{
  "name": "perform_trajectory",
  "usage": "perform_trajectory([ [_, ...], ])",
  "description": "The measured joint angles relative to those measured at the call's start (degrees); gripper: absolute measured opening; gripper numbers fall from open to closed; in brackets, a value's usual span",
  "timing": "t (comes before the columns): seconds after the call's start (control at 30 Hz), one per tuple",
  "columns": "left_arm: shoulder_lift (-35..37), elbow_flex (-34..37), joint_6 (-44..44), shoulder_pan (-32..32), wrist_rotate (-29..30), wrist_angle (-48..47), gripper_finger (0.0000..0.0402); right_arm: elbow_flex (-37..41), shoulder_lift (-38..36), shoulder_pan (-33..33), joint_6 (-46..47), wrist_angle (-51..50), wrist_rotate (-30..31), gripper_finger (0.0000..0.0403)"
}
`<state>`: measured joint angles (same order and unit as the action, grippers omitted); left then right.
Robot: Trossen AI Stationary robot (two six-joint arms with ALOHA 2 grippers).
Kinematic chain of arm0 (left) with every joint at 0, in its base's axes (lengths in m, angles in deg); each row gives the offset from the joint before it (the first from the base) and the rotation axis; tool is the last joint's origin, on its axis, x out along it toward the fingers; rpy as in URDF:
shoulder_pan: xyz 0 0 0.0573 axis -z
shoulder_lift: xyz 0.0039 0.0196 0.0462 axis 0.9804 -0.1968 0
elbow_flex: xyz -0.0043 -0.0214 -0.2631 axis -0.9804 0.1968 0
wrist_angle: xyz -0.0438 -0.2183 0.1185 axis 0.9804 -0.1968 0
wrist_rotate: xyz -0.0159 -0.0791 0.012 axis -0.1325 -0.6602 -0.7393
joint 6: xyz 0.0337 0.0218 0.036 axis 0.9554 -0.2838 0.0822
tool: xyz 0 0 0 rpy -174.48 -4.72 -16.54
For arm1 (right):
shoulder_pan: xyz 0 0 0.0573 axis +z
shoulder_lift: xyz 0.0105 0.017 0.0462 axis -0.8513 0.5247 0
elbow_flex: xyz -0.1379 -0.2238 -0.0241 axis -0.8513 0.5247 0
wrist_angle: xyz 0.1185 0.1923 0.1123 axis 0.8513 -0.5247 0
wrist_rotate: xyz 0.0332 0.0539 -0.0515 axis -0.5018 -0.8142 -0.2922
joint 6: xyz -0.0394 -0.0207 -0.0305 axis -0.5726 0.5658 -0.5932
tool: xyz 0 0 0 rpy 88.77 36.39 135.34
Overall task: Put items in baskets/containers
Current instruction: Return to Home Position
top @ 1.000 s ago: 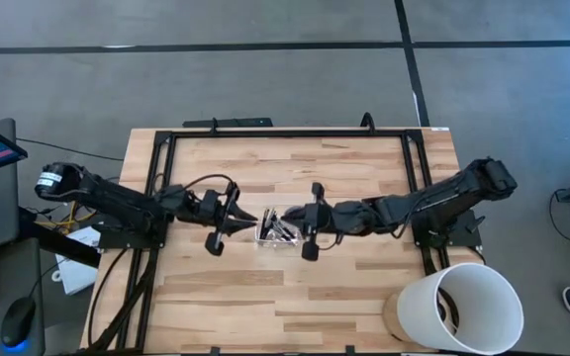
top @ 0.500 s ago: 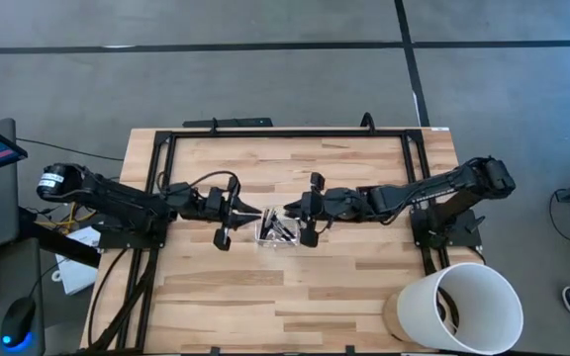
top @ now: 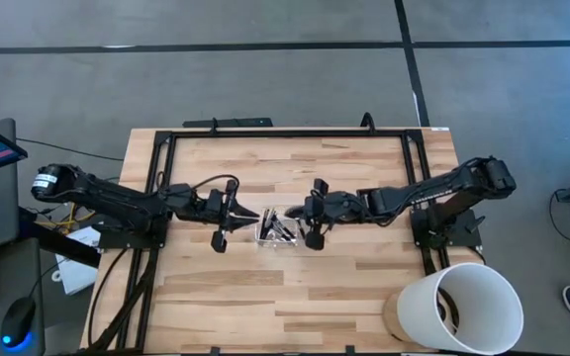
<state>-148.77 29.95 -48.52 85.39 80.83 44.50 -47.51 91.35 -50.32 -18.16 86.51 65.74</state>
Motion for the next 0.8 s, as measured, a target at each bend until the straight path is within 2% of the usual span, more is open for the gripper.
perform_trajectory([
  [0.27,0.3,0.4,2.1,-1.3,0.5,1.4,0.0049,2.4,-1.1,1.5,-1.0,3.1,-0.5,0.0001],
  [0.47,3.1,0.3,2.1,-1.7,0.5,0.3,0.0049,3.3,-6.2,1.2,-2.7,2.2,-2.5,0.0001],
  [0.6,6.2,1.6,2.1,-0.9,0.4,-2.8,0.0049,8.0,-10.4,0.5,-3.9,3.7,-3.0,0.0001],
  [0.7,8.6,4.1,2.0,-0.8,0.4,-3.1,0.0049,12.5,-14.3,-1.6,-2.9,4.9,-6.4,0.0001],
  [0.8,10.9,5.7,2.0,-1.4,0.4,-2.8,0.0049,16.8,-17.9,-2.7,-1.0,6.4,-7.4,0.0001],
])
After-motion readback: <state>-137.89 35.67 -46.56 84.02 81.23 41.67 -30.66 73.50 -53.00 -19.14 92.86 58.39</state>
